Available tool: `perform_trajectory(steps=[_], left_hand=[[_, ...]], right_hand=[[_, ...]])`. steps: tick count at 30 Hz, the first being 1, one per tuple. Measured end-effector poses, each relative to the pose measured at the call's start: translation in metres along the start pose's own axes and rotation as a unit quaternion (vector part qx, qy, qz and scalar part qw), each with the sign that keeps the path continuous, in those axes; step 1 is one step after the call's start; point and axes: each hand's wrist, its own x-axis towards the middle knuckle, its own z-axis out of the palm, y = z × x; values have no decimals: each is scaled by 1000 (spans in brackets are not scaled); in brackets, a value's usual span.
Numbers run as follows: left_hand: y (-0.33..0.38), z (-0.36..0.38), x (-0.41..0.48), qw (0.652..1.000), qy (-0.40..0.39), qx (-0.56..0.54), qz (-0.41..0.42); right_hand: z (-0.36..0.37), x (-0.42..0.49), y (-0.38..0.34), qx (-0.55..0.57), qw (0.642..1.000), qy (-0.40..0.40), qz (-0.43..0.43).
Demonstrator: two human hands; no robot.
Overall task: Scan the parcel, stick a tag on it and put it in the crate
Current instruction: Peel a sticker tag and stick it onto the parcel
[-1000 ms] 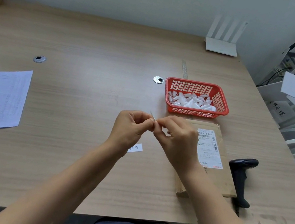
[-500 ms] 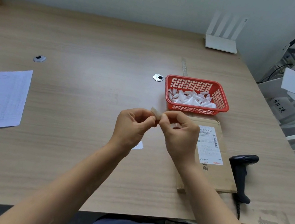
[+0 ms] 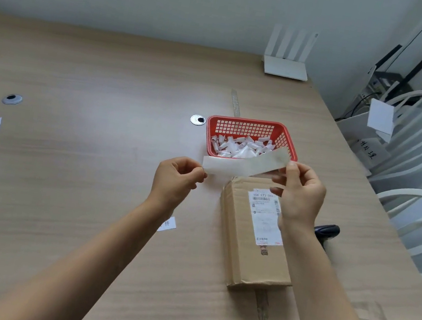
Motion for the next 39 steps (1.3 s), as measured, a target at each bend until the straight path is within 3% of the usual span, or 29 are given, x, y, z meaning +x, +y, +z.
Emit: perform_trajectory(steps=[5, 10, 18, 27, 39], left_hand=[[-8, 35, 38, 999, -3, 25, -20], [-17, 80, 109, 997, -10, 74, -35], [-34, 130, 215, 983, 42, 171, -45], [-65, 121, 233, 946, 41, 317, -59], [-68, 124, 238, 945, 15, 322, -56]], right_hand=[[-30, 45, 1, 10, 996, 91, 18], [-37, 66, 12, -30, 998, 53, 7], [-31, 99, 28, -35, 999, 12, 39], [-23, 116, 39, -38, 997, -14, 60], [-21, 112, 43, -39, 996, -45, 69]])
